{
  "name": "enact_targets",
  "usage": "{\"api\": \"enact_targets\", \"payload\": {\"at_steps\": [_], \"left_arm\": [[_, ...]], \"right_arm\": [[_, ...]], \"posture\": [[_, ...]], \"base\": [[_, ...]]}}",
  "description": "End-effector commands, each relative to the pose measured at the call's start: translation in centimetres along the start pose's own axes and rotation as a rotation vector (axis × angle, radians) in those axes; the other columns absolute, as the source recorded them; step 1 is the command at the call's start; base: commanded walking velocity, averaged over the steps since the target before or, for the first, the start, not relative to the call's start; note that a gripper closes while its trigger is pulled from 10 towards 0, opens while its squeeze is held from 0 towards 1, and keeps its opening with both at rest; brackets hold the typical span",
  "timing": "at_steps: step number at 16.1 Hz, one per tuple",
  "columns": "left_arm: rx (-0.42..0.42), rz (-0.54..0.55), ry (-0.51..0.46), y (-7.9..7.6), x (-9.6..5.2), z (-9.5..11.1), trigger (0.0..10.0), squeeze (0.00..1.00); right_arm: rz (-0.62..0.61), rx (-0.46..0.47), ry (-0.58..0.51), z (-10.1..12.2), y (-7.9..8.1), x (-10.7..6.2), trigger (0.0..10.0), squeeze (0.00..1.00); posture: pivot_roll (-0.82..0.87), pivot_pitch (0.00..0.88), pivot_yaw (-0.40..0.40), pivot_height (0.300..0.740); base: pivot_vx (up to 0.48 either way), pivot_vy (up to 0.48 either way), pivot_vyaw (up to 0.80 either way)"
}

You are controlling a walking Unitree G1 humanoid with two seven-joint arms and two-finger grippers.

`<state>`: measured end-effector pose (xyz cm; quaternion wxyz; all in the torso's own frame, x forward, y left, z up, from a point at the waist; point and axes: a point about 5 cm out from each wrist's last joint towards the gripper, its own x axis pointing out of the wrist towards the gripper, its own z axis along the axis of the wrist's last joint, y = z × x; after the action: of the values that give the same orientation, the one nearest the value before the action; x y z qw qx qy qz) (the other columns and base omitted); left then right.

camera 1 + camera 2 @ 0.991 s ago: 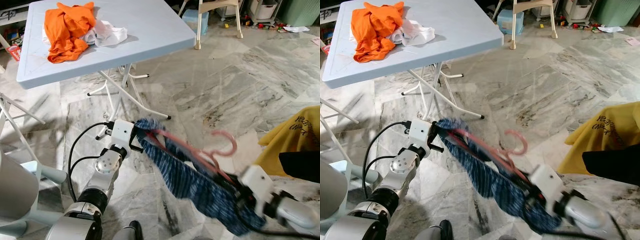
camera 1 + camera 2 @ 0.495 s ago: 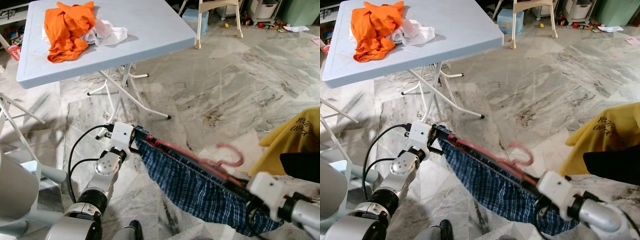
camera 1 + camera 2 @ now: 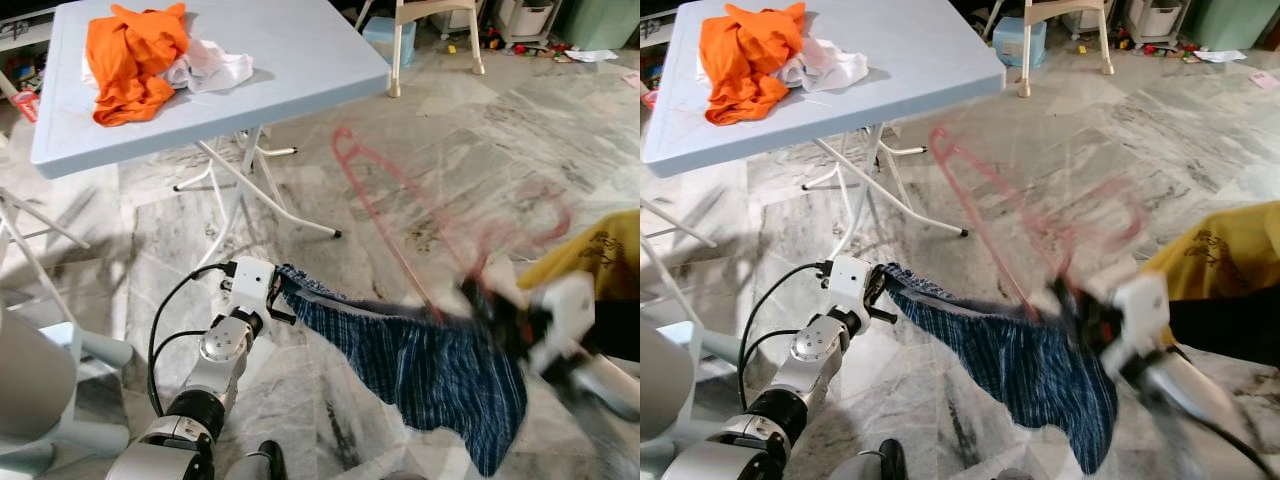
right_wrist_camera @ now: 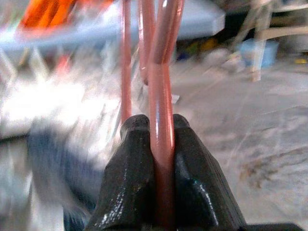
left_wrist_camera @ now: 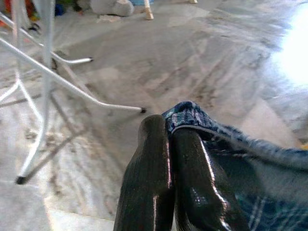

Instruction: Hang hanger

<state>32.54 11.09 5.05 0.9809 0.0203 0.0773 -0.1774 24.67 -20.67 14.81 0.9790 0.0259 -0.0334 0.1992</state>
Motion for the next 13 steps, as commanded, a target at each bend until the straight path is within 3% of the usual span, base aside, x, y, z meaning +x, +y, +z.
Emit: {"api": "enact_targets", "payload": {"at_steps": [1, 2, 4, 5, 6, 8, 9, 10, 11, 12, 13], "left_arm": [[-0.018, -0.028, 0.012, -0.4, -0.2, -0.4, 0.0, 0.0], [-0.036, -0.065, 0.01, -1.1, -0.2, -0.5, 0.0, 0.0], [-0.048, -0.098, 0.002, -1.8, -0.1, -0.4, 0.0, 0.0], [-0.052, -0.109, 0.001, -1.9, -0.1, -0.4, 0.0, 0.0], [-0.072, -0.163, 0.001, -2.7, 0.0, -0.4, 0.0, 0.0], [-0.086, -0.211, 0.008, -3.4, 0.0, -0.5, 0.0, 0.0], [-0.098, -0.25, 0.009, -4.0, -0.1, -0.6, 0.0, 0.0], [-0.112, -0.315, -0.002, -5.0, -0.2, -0.5, 0.0, 0.0], [-0.105, -0.319, -0.004, -5.1, -0.2, -0.5, 0.0, 0.0], [-0.124, -0.327, -0.022, -5.2, -0.3, -0.3, 0.0, 0.0], [-0.118, -0.322, -0.025, -5.1, -0.2, -0.2, 0.0, 0.0]], "right_arm": [[-0.04, 0.045, -0.053, 0.7, 0.4, 0.6, 10.0, 0.0], [-0.036, 0.14, -0.084, 0.8, 1.4, 1.5, 10.0, 0.0], [-0.031, 0.14, -0.115, 1.0, 2.9, 2.8, 10.0, 0.0], [-0.077, 0.142, -0.132, 1.1, 2.7, 3.2, 10.0, 0.0], [-0.261, 0.258, -0.225, 1.8, 1.5, 4.8, 10.0, 0.0], [-0.365, 0.341, -0.289, 2.5, 0.6, 5.7, 10.0, 0.0], [-0.438, 0.276, -0.295, 2.9, 0.0, 6.2, 10.0, 0.0], [-0.517, 0.114, -0.283, 3.5, -0.7, 6.8, 10.0, 0.0], [-0.522, 0.099, -0.288, 3.6, -0.7, 7.0, 10.0, 0.0], [-0.54, -0.058, -0.291, 4.2, -0.6, 7.7, 10.0, 0.0], [-0.529, -0.097, -0.292, 4.3, -0.5, 7.9, 10.0, 0.0]], "posture": [[-0.22, 0.19, 0.066, 0.74], [-0.22, 0.191, 0.067, 0.74], [-0.23, 0.191, 0.065, 0.74], [-0.23, 0.191, 0.065, 0.74], [-0.23, 0.19, 0.06, 0.74], [-0.23, 0.187, 0.058, 0.74], [-0.23, 0.187, 0.059, 0.74], [-0.22, 0.186, 0.052, 0.74], [-0.22, 0.186, 0.051, 0.74], [-0.22, 0.188, 0.047, 0.74], [-0.22, 0.188, 0.045, 0.74]], "base": [[0.0, 0.0, 0.0], [0.0, 0.0, 0.0], [0.0, 0.0, 0.0], [0.0, 0.0, 0.0], [0.0, 0.0, 0.0], [0.0, 0.0, 0.0], [0.0, 0.0, 0.0], [0.0, 0.0, 0.0], [0.0, 0.0, 0.0], [0.0, 0.0, 0.0], [0.0, 0.0, 0.0]]}}
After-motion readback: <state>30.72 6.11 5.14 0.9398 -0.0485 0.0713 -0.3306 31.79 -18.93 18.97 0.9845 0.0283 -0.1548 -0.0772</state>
